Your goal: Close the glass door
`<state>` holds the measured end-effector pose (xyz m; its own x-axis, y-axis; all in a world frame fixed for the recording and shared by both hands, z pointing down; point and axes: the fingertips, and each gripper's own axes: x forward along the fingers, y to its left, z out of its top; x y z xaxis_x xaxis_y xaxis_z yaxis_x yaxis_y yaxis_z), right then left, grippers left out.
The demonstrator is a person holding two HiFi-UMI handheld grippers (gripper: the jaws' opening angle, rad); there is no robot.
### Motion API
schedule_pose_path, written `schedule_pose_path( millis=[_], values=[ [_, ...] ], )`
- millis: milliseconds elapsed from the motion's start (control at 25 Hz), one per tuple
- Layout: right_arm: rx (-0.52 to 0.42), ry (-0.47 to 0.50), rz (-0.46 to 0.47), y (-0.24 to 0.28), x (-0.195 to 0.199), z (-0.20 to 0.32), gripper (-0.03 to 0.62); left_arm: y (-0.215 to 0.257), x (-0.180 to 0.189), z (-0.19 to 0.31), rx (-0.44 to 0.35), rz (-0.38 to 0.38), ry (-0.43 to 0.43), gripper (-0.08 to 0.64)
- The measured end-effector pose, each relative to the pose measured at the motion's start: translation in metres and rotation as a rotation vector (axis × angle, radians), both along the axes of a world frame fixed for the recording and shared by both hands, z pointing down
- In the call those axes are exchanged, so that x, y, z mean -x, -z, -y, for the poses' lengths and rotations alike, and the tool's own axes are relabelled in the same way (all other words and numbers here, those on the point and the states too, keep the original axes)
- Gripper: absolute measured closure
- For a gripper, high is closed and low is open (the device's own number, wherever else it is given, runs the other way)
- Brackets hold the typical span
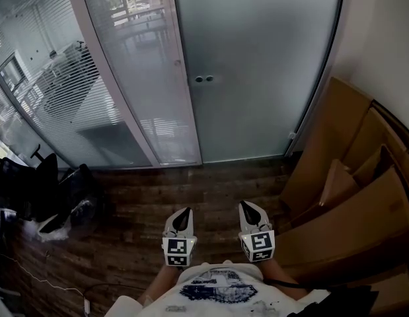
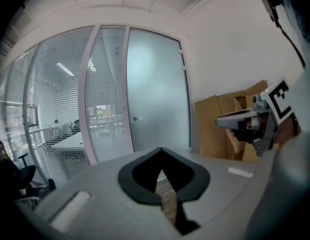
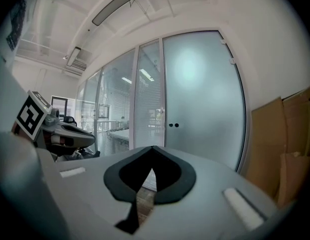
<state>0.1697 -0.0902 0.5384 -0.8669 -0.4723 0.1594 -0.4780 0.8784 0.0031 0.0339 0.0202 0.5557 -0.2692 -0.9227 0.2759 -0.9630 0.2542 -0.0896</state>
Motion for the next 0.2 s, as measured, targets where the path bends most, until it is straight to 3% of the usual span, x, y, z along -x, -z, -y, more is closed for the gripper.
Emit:
schedule_pose_path(
  millis=[200],
  values=[
    [-0.015, 0.006, -0.006, -0.0018, -0.0005, -0.0004, 0.586, -0.0013, -0.0012, -0.0003, 0.003, -0.003, 0.003, 0.557]
  ],
)
